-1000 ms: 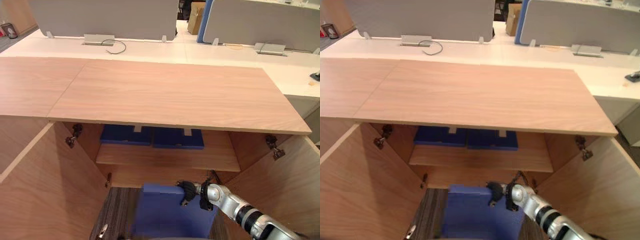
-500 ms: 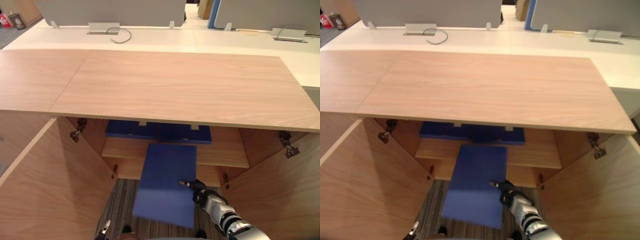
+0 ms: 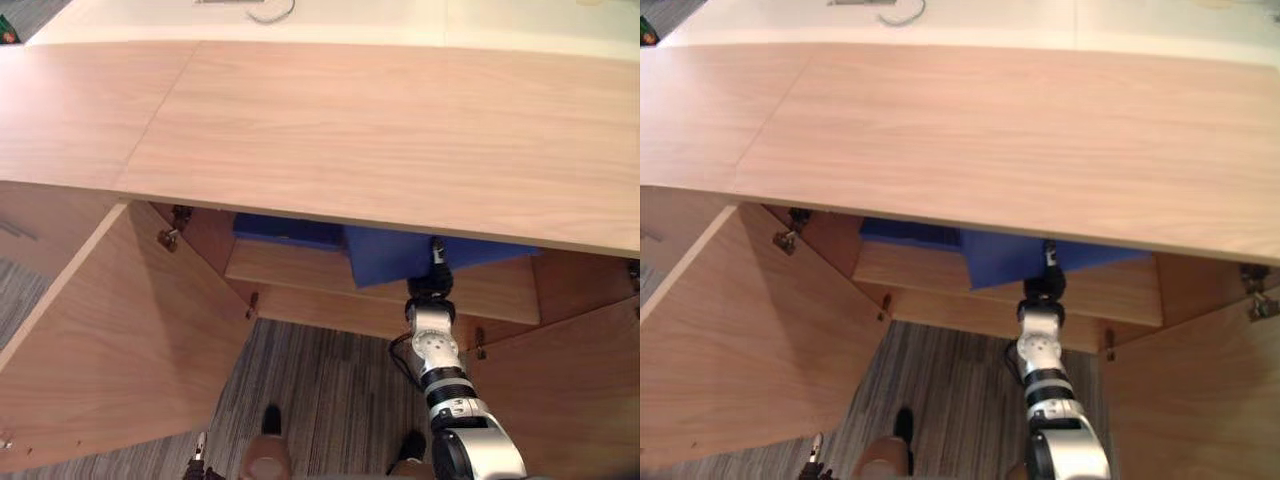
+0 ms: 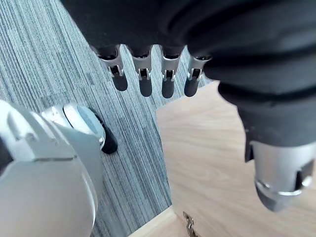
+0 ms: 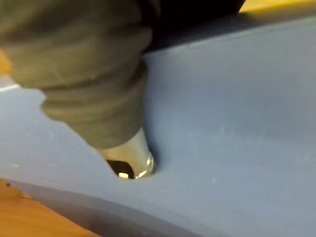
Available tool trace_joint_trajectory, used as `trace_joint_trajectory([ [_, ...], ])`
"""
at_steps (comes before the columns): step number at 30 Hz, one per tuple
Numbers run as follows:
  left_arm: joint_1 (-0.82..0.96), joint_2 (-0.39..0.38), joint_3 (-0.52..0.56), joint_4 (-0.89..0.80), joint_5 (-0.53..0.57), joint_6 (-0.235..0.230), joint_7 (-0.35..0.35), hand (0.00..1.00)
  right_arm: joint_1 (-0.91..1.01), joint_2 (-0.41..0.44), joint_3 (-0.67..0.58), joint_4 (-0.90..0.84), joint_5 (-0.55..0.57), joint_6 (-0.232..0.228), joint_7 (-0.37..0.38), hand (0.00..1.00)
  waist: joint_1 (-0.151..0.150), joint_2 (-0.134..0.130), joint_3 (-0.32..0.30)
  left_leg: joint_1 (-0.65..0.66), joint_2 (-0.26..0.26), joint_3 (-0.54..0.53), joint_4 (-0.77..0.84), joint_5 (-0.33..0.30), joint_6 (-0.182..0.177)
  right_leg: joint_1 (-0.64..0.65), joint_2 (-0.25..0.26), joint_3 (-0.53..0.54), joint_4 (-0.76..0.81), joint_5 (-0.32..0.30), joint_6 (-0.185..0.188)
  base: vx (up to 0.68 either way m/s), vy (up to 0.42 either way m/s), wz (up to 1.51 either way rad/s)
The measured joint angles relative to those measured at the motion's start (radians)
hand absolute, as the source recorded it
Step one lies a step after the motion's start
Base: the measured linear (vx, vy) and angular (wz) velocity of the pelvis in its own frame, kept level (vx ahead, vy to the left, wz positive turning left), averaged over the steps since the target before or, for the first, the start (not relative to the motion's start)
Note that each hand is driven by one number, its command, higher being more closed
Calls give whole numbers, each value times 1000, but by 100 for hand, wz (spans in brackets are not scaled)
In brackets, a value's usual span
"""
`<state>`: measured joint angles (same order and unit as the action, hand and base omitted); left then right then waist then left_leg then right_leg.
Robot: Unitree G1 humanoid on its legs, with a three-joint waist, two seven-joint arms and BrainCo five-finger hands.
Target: Walk over to the cabinet, pick up the folder, carry it to the office cabinet, place the folder inside the office cabinet, then close the office cabinet door
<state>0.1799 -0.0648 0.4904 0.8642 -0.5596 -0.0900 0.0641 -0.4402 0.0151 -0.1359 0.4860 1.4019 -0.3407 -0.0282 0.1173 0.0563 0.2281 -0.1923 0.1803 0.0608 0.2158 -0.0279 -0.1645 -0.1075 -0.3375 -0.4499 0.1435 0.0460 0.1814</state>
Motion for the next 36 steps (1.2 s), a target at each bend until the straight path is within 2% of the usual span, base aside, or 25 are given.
trace_joint_trajectory([
  [2, -2, -1, 3, -17, -3, -6, 14, 0, -7, -5, -2, -91, -1, -33, -25, 100, 1, 29, 41, -75, 14, -4, 109, -55, 10, -60, -13, 3, 97, -40, -4, -139, 53, 7],
  [3, -2, -1, 4, -26, -17, -8, 28, 0, -27, -14, -7, -151, -7, -58, -47, 100, 2, 40, 75, -142, 15, -13, 202, -94, 15, -129, -37, 25, 192, -73, -4, -118, 52, -2],
  [6, -4, -1, 8, -67, -136, -9, 31, 0, -109, -30, -28, -228, -23, -83, -97, 100, 1, 44, 122, -276, 2, -16, 357, -151, 27, -285, -90, 84, 357, -122, -3, -196, 66, -7],
  [8, -8, -2, 28, -96, -211, -14, 37, 0, -160, -65, -29, -266, -35, -85, -129, 100, 2, 48, 137, -363, -5, -17, 441, -178, 35, -382, -118, 121, 439, -139, 0, -196, 67, -7],
  [9, -12, -6, 72, -120, -264, -18, 51, 0, -217, -87, -27, -284, -50, -84, -159, 100, 2, 51, 157, -419, -4, -13, 503, -201, 41, -449, -127, 157, 494, -149, 0, -169, 70, -18],
  [13, -26, 4, 127, -187, -348, -35, 82, 0, -349, -150, -23, -307, -50, -84, -210, 100, 4, 57, 189, -573, -12, -22, 656, -241, 49, -622, -159, 229, 647, -189, 6, -130, 42, -1],
  [18, -50, 9, 157, -245, -409, -37, 131, 0, -492, -187, -29, -319, -49, -85, -256, 100, 7, 58, 214, -729, -20, -43, 802, -274, 45, -797, -179, 291, 802, -229, 7, -85, 14, 4],
  [26, -70, -4, 147, -286, -422, -37, 181, 0, -613, -191, -58, -318, -45, -124, -333, 100, 26, 58, 228, -831, -32, -60, 877, -279, 35, -926, -199, 335, 920, -271, 6, -47, -5, 7],
  [29, -70, -10, 125, -289, -423, -36, 190, 0, -636, -196, -91, -315, -37, -138, -362, 100, 34, 58, 228, -839, -32, -70, 877, -277, 31, -927, -199, 327, 928, -275, -1, -26, -12, 6],
  [33, -70, -12, 117, -298, -437, -35, 208, 0, -707, -196, -119, -247, 29, -165, -384, 100, 37, 59, 227, -844, -32, -76, 874, -276, 29, -926, -200, 318, 927, -277, -5, 3, 3, 2],
  [36, -78, -12, 117, -298, -460, -35, 221, 0, -766, -196, -127, -189, 65, -166, -397, 100, 40, 60, 227, -850, -34, -82, 873, -275, 28, -924, -200, 311, 926, -279, -4, 18, 9, 4],
])
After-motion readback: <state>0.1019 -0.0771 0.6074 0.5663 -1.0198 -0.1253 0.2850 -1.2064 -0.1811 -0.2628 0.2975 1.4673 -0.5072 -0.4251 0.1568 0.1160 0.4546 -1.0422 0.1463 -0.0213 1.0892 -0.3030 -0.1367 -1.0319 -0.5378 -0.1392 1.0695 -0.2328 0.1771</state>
